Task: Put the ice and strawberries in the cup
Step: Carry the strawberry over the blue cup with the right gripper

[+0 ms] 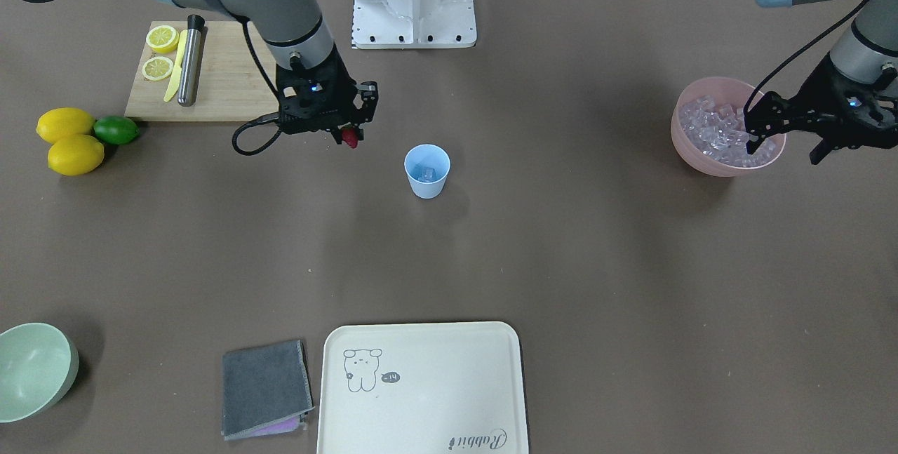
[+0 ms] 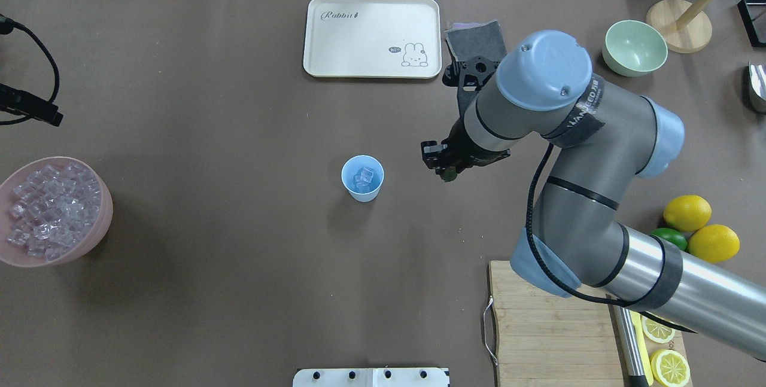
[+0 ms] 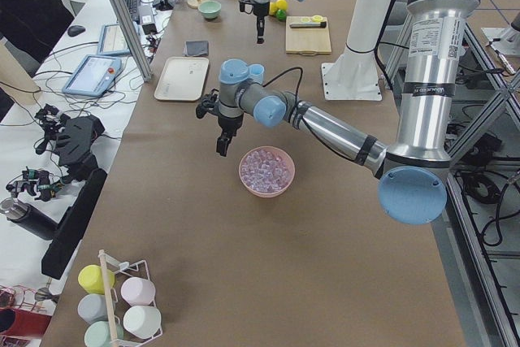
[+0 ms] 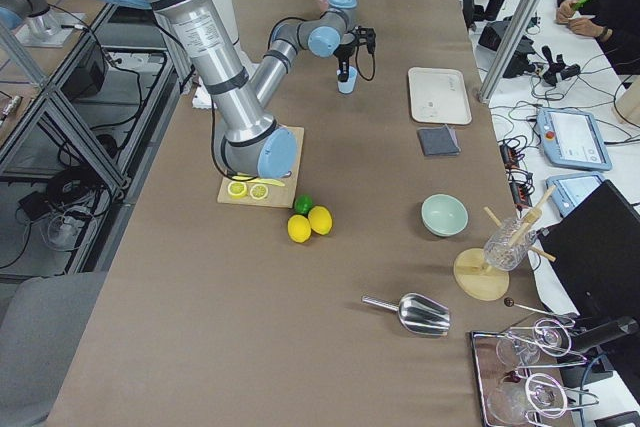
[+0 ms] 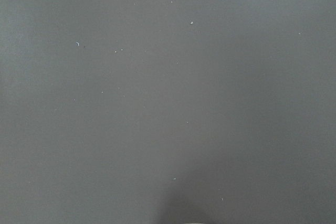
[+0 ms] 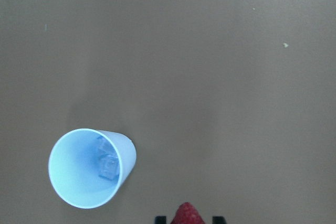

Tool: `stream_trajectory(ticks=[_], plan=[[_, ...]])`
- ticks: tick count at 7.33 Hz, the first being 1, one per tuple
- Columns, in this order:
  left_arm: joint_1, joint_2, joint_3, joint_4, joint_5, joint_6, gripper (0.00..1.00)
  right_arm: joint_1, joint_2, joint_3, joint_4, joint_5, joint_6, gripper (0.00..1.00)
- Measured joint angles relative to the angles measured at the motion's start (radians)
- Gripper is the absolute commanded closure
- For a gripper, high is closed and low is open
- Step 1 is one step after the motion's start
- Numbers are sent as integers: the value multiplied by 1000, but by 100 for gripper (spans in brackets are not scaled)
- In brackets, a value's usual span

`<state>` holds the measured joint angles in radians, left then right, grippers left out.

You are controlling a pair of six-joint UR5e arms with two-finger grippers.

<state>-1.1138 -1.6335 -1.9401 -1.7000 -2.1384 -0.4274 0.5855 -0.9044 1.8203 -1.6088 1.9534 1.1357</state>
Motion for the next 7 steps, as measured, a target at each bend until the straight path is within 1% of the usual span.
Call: stream_trajectory(ticks=[1,2,5,7], plan=[[0,-3,7,0,0,0,2,-21,63,-50,-5,-27,43,100],[0,-6,12,0,-1,0,2,-39,102,-85,-6,-46,68,100],[0,-6,14,0,-1,-1,2,-80,141,-132,-1,-92,86,100],[0,0,12,0,-1,-1,2,-86,175,-188,3,-99,86,100]])
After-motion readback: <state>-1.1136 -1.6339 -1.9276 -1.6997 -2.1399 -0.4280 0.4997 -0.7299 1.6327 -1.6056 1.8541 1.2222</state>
